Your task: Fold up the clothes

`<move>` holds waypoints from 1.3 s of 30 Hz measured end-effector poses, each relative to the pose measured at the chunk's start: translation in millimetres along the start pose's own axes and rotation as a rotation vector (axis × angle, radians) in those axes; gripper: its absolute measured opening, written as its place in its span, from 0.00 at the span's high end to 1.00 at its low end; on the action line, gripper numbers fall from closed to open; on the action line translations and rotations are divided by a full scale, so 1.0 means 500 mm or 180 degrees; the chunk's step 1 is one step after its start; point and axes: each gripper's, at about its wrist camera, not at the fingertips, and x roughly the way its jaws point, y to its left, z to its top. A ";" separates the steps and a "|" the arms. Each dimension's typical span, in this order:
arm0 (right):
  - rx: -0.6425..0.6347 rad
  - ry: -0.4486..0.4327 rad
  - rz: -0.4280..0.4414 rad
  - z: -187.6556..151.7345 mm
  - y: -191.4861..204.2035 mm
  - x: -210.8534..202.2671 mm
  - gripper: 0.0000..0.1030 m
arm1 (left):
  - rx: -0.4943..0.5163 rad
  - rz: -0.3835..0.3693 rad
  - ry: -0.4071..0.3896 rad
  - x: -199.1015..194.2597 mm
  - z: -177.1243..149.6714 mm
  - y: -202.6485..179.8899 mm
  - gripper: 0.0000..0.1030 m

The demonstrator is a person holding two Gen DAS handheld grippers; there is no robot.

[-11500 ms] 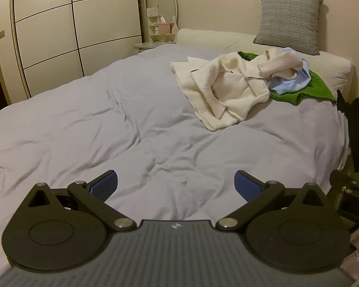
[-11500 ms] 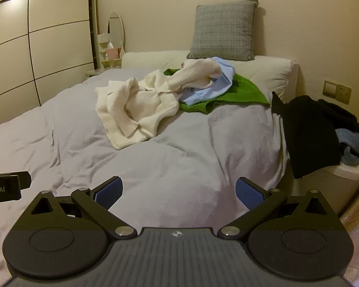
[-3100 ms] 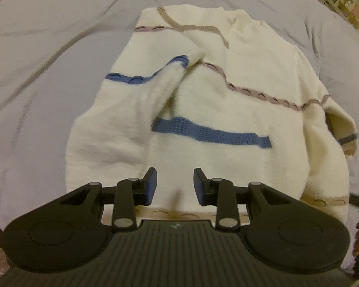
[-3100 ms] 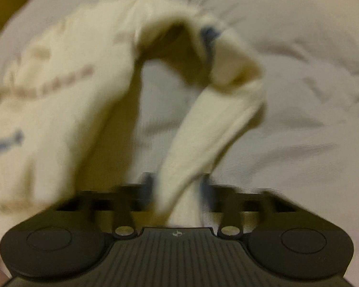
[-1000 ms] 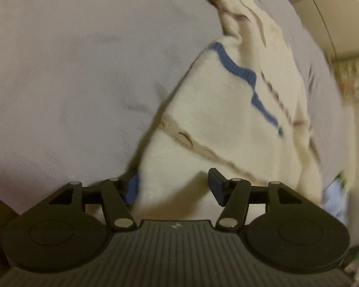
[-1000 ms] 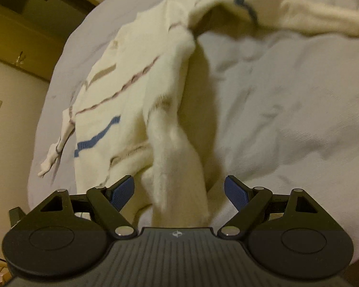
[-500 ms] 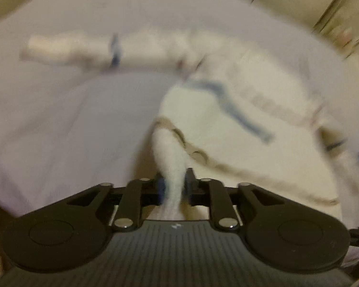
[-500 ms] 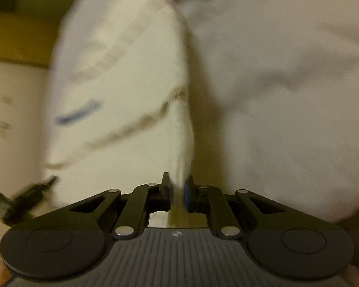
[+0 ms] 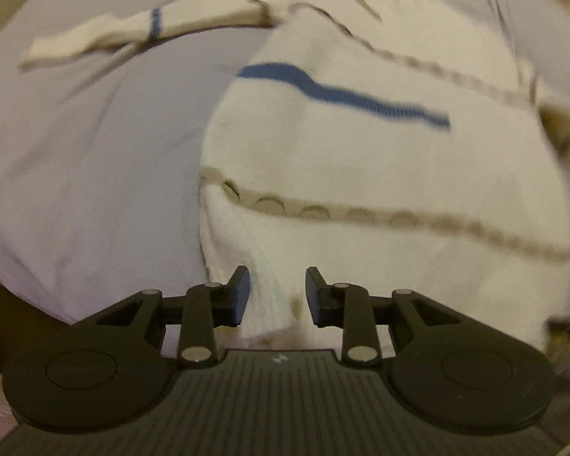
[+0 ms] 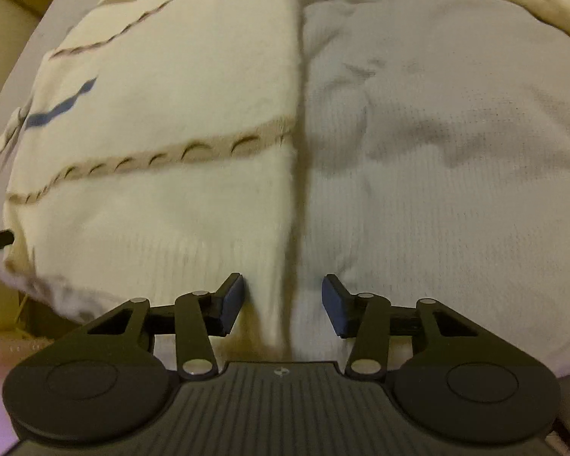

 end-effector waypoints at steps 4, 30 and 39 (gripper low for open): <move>0.0272 -0.0241 -0.0009 0.006 -0.060 -0.079 0.53 | -0.0022 -0.0356 -0.0128 -0.059 0.008 -0.024 0.75; 0.2015 -0.2981 -0.0043 0.176 -0.498 -0.336 0.91 | 0.0358 -0.0694 -0.0175 0.070 0.240 -0.226 0.70; 0.2377 -0.1997 -0.1266 0.190 -0.464 -0.223 0.52 | -0.0251 -0.0691 -0.0132 0.066 0.235 -0.071 0.68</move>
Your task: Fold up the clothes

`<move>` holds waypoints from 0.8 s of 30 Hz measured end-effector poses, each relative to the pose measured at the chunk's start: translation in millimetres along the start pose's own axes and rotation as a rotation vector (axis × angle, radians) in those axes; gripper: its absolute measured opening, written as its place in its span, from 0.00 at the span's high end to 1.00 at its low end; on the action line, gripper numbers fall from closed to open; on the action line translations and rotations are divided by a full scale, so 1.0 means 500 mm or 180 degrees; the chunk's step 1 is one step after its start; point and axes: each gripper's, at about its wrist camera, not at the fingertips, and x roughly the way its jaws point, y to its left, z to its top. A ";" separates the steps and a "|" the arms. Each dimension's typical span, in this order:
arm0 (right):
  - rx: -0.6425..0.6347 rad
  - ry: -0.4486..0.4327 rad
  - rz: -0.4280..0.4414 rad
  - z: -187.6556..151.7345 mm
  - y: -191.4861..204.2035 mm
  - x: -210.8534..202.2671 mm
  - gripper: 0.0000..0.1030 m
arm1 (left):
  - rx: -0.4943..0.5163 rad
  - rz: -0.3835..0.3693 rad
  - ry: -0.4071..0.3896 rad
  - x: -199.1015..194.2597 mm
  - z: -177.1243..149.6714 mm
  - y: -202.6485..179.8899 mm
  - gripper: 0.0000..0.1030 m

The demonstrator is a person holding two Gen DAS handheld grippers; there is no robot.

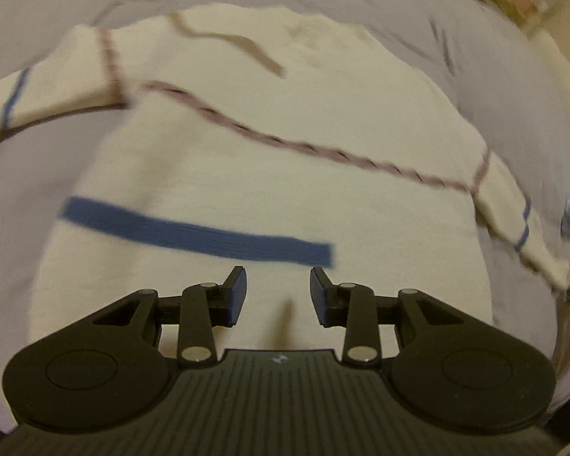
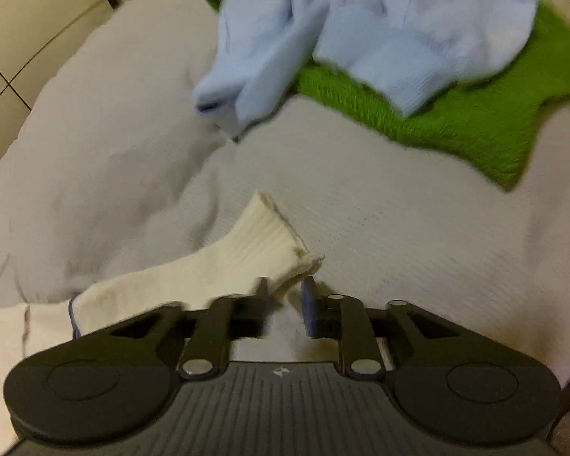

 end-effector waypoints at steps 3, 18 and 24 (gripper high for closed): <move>-0.0342 -0.0164 0.0107 -0.053 0.075 -0.059 0.33 | -0.0296 0.0166 -0.0126 -0.033 0.014 0.096 0.61; -0.0912 0.0686 0.0703 -0.302 0.420 -0.078 0.34 | -0.1992 0.1033 -0.1003 -0.061 0.181 0.658 0.51; -0.1075 0.0649 0.0545 -0.321 0.477 -0.061 0.31 | -0.1956 0.1283 -0.0995 0.001 0.239 0.743 0.69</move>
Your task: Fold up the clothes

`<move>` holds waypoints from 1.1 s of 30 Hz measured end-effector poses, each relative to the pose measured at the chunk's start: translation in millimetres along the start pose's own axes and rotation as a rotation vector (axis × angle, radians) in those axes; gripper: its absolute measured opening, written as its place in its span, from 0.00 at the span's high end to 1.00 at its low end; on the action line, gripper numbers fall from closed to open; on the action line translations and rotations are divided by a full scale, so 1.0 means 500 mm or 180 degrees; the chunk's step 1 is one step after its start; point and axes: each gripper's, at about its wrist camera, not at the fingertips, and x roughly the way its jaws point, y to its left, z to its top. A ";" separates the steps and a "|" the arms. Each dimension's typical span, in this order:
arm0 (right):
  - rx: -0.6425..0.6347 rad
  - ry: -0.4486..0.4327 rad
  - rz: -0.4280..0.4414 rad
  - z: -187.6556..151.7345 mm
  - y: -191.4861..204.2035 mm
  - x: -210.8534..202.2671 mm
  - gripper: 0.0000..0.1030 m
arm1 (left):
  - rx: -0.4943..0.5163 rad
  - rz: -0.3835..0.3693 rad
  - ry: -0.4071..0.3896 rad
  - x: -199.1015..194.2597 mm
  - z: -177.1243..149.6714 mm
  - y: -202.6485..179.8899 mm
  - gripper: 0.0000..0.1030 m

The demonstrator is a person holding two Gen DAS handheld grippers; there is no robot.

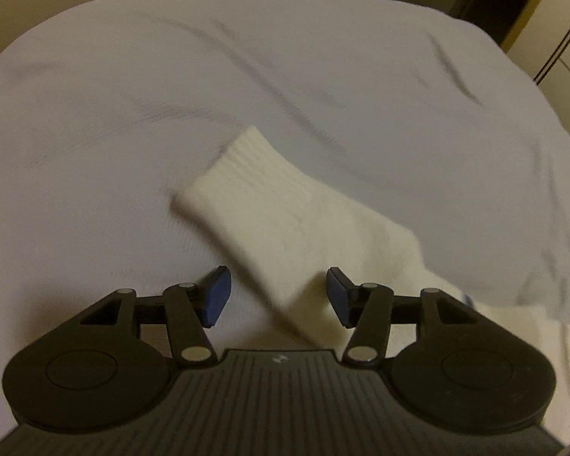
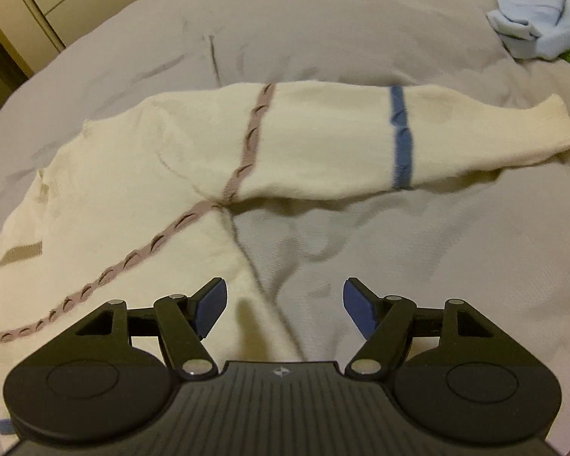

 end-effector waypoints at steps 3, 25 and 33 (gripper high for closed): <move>-0.0010 0.0000 -0.0065 -0.008 0.022 0.002 0.31 | 0.0334 0.0016 -0.0178 -0.005 0.019 -0.022 0.96; 0.0121 0.0314 0.0356 -0.136 -0.113 -0.143 0.23 | 0.1384 -0.1501 0.1191 -0.281 -0.313 -0.023 0.72; 0.0259 0.0701 0.0870 -0.251 -0.196 -0.131 0.21 | 0.1170 -0.1455 0.1636 -0.283 -0.486 0.010 0.68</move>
